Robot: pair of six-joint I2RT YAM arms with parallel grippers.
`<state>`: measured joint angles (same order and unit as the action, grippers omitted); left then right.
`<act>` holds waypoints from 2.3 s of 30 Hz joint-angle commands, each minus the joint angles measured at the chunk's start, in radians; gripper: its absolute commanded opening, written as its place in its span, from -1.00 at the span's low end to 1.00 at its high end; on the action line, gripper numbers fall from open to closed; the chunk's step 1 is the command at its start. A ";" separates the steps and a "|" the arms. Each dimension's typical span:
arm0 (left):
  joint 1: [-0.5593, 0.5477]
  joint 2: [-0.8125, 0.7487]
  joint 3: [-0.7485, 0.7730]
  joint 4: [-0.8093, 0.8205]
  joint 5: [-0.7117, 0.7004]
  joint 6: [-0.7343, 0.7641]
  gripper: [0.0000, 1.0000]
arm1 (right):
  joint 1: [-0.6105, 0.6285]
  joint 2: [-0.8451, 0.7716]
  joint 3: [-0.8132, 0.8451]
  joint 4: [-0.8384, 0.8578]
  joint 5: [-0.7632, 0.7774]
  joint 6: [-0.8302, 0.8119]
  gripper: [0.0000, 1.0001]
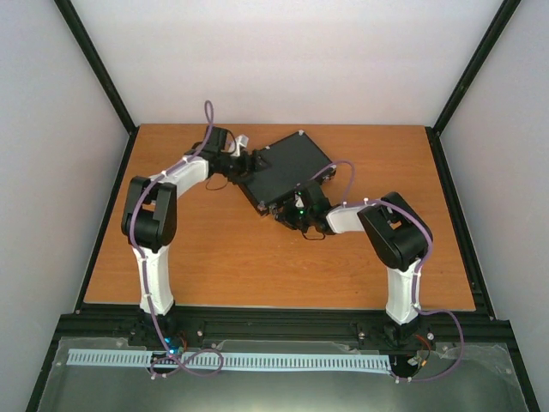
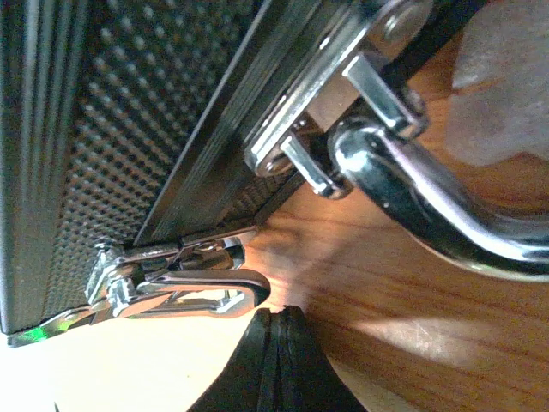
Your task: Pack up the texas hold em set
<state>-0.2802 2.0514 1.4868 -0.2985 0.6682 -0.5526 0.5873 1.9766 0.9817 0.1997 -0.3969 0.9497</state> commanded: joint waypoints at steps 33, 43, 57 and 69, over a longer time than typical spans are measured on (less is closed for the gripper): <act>0.205 0.344 0.423 -0.098 -0.075 -0.050 -0.77 | -0.006 0.026 -0.017 -0.108 0.023 -0.076 -0.94; 0.205 0.426 0.351 -0.063 -0.007 -0.065 -0.98 | -0.005 -0.050 -0.133 0.079 0.035 -0.063 -0.94; 0.205 0.432 0.292 -0.071 0.019 -0.041 -0.99 | -0.004 0.035 -0.103 0.260 0.032 -0.027 -0.94; 0.157 0.385 0.168 -0.032 0.020 -0.046 -0.98 | 0.006 0.124 0.004 0.170 0.049 -0.012 -0.94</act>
<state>-0.0525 2.4241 1.7458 -0.2035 0.6788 -0.6140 0.5854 2.0388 0.9512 0.4225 -0.4530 0.9363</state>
